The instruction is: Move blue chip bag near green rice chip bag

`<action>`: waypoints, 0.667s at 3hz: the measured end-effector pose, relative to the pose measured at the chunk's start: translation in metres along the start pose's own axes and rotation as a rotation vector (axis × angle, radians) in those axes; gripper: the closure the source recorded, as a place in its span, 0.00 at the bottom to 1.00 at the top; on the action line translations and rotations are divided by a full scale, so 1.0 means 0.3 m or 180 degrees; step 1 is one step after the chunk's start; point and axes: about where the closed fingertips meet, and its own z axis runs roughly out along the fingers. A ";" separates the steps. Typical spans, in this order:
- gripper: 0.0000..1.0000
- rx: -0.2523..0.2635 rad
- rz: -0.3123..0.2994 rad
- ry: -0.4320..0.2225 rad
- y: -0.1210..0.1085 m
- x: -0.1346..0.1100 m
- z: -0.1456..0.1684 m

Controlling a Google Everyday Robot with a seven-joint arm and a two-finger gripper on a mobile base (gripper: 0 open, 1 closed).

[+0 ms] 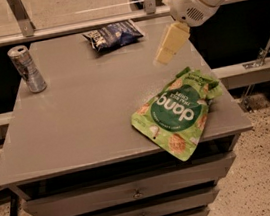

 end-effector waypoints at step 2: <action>0.00 0.0054 0.0467 -0.0399 -0.011 0.021 0.233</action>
Offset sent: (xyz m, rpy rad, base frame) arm 0.0973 0.0499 -0.0961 0.3938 -0.0346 -0.1469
